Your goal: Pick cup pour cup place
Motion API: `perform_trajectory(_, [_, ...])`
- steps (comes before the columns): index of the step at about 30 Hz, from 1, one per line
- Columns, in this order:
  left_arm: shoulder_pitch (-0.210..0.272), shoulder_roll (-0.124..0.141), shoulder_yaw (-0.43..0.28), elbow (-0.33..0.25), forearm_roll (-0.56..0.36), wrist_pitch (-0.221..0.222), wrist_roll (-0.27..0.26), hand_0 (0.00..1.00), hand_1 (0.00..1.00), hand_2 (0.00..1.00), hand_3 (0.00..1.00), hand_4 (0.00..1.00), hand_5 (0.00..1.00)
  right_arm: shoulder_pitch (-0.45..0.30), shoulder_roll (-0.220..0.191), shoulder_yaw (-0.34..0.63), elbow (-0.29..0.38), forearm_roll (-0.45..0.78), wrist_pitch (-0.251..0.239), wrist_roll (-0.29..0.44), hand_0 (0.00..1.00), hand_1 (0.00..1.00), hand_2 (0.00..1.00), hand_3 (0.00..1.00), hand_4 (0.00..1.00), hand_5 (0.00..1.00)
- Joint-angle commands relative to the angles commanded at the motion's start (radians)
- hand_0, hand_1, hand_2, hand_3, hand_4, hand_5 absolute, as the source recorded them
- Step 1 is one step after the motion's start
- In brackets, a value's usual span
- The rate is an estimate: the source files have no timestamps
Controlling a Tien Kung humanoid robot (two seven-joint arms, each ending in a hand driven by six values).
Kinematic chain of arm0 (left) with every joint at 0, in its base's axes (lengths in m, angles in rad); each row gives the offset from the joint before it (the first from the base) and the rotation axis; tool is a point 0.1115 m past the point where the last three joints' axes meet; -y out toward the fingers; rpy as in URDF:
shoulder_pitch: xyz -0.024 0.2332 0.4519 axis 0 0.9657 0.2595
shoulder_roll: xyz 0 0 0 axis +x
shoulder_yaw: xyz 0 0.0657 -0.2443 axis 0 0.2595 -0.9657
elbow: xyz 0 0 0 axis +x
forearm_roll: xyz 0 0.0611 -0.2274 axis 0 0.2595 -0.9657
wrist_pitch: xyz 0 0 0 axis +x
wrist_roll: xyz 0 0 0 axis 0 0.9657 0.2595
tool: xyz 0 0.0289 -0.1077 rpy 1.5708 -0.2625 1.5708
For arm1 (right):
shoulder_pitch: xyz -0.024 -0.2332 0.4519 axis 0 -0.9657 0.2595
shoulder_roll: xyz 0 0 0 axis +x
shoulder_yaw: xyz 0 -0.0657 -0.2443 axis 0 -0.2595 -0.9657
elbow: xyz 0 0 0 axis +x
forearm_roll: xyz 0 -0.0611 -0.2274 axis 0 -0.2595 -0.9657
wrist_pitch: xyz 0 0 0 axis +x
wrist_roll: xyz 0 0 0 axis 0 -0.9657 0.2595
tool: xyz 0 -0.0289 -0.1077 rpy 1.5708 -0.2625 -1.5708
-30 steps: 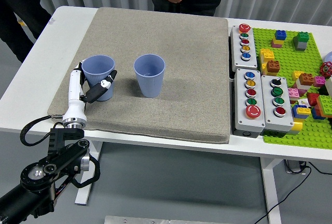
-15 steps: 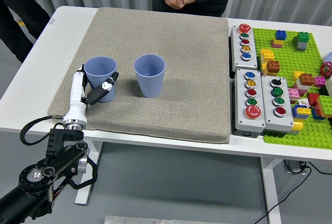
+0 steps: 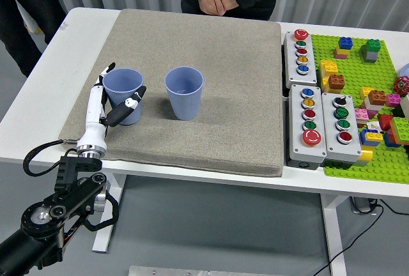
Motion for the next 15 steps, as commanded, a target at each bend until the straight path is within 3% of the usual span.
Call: perform_trajectory(15, [0.054, 0.050, -0.025, -0.077, 0.057, -0.009, 0.028, 0.758, 0.760, 0.877, 0.983, 0.946, 0.487, 0.001, -0.002, 0.004, 0.000, -0.006, 0.001, -0.001, 0.675, 0.634, 0.558, 0.561, 0.002, 0.089])
